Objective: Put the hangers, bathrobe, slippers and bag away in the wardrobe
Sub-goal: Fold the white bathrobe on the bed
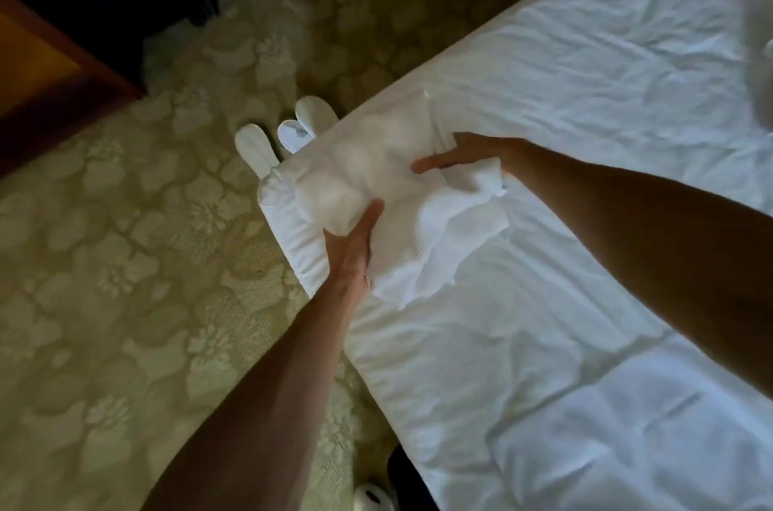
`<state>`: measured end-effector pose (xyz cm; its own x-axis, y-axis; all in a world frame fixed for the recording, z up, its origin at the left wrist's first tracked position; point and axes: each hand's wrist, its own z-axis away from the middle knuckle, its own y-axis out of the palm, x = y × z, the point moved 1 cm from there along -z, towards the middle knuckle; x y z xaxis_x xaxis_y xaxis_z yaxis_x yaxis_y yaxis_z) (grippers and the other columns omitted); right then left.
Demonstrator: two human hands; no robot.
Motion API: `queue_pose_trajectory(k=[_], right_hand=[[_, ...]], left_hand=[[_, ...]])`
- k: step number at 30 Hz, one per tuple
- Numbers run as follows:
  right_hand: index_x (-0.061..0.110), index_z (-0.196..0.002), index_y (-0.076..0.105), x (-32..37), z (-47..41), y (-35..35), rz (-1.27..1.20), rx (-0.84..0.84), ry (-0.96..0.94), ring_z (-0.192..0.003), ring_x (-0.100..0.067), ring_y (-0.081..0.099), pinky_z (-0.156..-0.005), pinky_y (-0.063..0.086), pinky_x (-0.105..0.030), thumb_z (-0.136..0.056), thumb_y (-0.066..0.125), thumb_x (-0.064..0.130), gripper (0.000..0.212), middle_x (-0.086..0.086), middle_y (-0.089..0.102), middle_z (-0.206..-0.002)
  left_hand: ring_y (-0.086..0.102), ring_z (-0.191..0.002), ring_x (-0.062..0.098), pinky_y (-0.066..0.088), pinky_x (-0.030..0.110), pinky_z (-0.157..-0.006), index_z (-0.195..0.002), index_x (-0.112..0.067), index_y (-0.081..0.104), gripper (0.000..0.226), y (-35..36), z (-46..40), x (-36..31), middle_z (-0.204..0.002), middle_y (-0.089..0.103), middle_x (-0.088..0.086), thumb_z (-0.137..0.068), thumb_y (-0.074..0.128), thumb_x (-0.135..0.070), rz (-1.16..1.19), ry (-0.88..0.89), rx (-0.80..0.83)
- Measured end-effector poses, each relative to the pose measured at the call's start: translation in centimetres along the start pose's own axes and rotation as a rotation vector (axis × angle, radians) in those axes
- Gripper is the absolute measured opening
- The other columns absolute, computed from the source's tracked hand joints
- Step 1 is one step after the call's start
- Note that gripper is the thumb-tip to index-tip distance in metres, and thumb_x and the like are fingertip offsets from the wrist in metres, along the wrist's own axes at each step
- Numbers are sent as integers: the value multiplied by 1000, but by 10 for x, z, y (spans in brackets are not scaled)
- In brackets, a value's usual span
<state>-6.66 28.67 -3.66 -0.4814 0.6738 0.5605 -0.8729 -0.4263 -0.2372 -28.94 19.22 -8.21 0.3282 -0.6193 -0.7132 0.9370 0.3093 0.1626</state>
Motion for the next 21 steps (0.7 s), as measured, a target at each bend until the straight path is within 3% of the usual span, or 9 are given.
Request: queue_pose_trajectory(k=[2,5,8,11,14,16,18,20,21], right_hand=[[31,-136,51,-21,-23,7,0,1,-64,-113,-21,62,-98,50,-42,-43,89,72,108,7,64,-123],[29,-138,51,-31,-40,5,-38,-28,-118,-105,-18,61,-87,48,-33,-53,87,64,99,9,63,-116],[26,-141,49,-32,-38,1,-47,-41,-153,-107,-19,59,-87,47,-34,-62,85,56,92,7,60,-116],[25,-143,47,-24,-29,-2,3,-4,-164,-113,-22,60,-94,49,-38,-59,83,62,98,5,61,-123],[28,-133,49,-7,-15,-15,91,44,-135,-111,-19,58,-98,46,-38,-66,79,67,83,7,59,-127],[29,-142,45,-2,-5,-30,122,7,-86,-124,-20,53,-106,43,-41,-61,76,78,100,7,52,-140],[34,-151,36,-4,12,-53,82,-73,-121,-137,-21,44,-115,35,-45,-55,74,85,114,7,44,-151],[34,-149,40,-17,35,-80,-66,-212,-193,-135,-16,48,-112,37,-38,-57,76,80,109,7,53,-146],[31,-146,45,-29,46,-95,-147,-291,-222,-130,-12,52,-107,39,-31,-64,79,71,97,6,58,-140]], left_hand=[[70,-108,15,56,41,-97,-138,-28,54,99,-4,-16,16,-119,73,-6,-51,99,-41,-32,11,-94],[71,-106,14,60,36,-90,-137,-28,52,98,-3,-29,17,-120,72,-5,-52,99,-42,-102,43,-94],[71,-102,10,60,24,-80,-138,-25,52,91,-2,-23,11,-120,71,-4,-60,97,-37,-142,70,-100],[62,-120,16,54,39,-101,-148,-25,38,118,-2,-14,-1,-137,61,-1,-50,98,-51,-222,53,-116],[35,-143,29,34,48,-117,-156,-19,13,139,3,3,-31,-157,29,6,-50,93,-60,-555,50,-308],[30,-144,27,29,52,-119,-153,-21,19,128,10,18,-58,-155,25,3,-54,87,-63,-750,333,-386],[32,-143,25,29,52,-118,-149,-23,29,111,30,28,-86,-154,29,2,-60,81,-63,-828,650,-327],[35,-141,25,31,52,-117,-146,-24,37,97,70,31,-104,-153,35,4,-67,77,-62,-907,766,-166],[37,-140,24,32,51,-116,-145,-24,41,92,96,33,-108,-153,38,3,-69,76,-63,-953,786,-67]])
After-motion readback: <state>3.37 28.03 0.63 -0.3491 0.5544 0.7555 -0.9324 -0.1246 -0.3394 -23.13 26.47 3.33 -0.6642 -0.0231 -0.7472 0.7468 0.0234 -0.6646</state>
